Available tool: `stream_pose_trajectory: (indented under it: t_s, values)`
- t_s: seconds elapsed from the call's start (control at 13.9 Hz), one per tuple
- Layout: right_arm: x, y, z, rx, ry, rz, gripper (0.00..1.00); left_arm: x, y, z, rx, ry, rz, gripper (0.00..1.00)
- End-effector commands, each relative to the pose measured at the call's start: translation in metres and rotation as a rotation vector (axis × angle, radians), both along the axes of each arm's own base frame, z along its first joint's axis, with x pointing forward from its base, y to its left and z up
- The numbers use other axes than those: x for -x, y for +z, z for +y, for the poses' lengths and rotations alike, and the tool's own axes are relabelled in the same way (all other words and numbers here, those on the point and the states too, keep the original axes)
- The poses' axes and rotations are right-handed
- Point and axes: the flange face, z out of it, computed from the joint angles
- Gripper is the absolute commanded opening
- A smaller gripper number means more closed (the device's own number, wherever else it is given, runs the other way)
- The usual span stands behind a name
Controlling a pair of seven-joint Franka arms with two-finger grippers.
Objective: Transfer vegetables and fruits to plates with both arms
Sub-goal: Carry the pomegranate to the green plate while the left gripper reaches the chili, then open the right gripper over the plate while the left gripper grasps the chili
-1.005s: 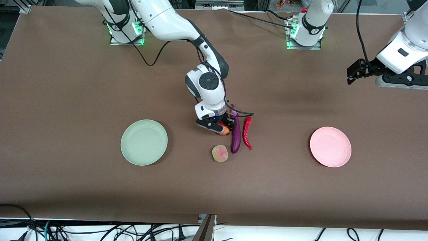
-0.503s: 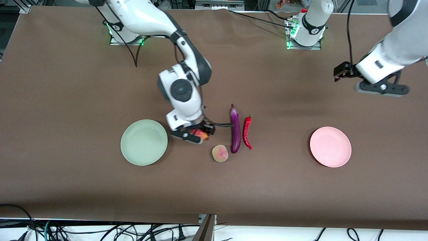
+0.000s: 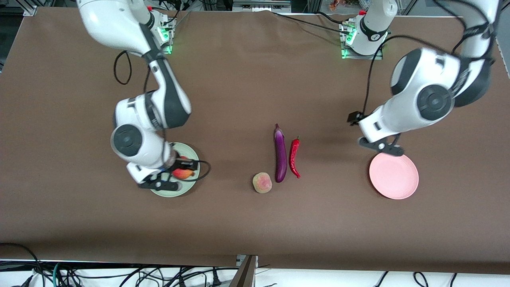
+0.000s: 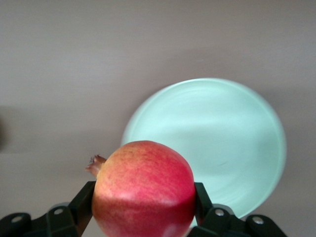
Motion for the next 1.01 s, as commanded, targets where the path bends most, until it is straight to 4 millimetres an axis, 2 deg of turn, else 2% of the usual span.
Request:
stream_pose_trajectory:
  t_s: [0.0,0.07,0.14,0.29,0.43,0.57,0.72,0.79,0.93]
  values:
    - [-0.002,-0.027,-0.053,-0.051,0.054,0.008,0.70,-0.008,-0.044,-0.060,0.058,-0.055,-0.044,1.00]
    - [-0.001,-0.045,-0.067,-0.049,0.045,-0.008,0.71,-0.007,-0.063,-0.076,0.064,-0.039,-0.051,1.00]
    - [0.001,-0.063,-0.073,-0.043,0.032,-0.019,0.75,-0.006,-0.080,-0.088,0.065,-0.016,-0.055,1.00]
    - [0.004,-0.081,-0.077,-0.050,0.011,-0.030,0.83,0.005,-0.108,-0.112,0.074,-0.031,-0.057,1.00]
    - [0.004,-0.088,-0.086,-0.059,-0.014,-0.024,0.99,0.013,-0.130,-0.124,0.078,-0.050,-0.064,1.00]
    - [0.002,-0.082,-0.083,-0.062,-0.019,-0.027,0.99,0.019,-0.155,-0.126,0.084,-0.051,-0.065,0.98]
    - [0.001,-0.073,-0.077,-0.073,-0.033,-0.037,0.99,0.022,-0.170,-0.127,0.095,-0.052,-0.079,0.77]
    - [-0.002,-0.062,-0.066,-0.088,-0.057,-0.045,0.99,0.023,-0.172,-0.130,0.100,-0.054,-0.089,0.75]
    - [-0.004,-0.037,-0.029,-0.092,-0.114,-0.009,0.99,0.030,-0.183,-0.143,0.105,-0.070,-0.082,0.70]
